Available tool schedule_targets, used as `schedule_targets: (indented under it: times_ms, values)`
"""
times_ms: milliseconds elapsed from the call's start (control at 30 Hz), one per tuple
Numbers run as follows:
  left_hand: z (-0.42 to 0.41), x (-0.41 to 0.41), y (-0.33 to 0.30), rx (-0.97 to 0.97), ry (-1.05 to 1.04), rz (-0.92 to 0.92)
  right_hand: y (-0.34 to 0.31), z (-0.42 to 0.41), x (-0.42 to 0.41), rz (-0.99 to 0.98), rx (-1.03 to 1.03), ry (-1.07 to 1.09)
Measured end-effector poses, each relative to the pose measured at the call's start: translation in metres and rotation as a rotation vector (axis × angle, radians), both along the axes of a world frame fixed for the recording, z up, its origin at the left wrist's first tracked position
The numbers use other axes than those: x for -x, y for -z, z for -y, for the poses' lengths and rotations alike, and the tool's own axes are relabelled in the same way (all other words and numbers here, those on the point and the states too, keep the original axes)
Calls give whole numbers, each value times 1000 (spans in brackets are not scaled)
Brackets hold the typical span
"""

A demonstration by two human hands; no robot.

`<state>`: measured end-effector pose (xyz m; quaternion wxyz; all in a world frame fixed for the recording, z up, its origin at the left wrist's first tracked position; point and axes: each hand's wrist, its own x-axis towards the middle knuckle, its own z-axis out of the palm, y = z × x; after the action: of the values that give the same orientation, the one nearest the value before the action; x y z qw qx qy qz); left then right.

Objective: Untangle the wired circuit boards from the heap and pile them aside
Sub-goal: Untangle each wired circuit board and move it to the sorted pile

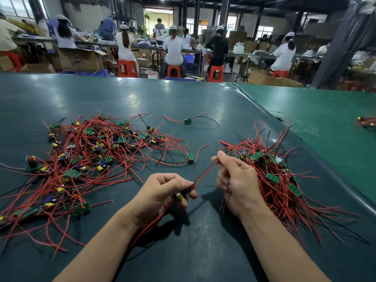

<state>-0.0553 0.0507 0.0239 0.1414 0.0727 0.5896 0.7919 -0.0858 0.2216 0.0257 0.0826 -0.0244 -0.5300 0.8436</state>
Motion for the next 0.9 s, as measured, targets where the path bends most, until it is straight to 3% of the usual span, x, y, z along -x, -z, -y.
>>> schedule_targets:
  times_ms: [200, 533, 900]
  values:
    - [0, -3, 1, -1, 71, -35, -4, -1, 0, 189, 275, -159]
    - [2, 2, 4, -10, 80, -34, -9, -7, -1, 240, 438, -178]
    - [4, 2, 8, -74, -43, -12, -9, -17, -2, 172, 356, -179]
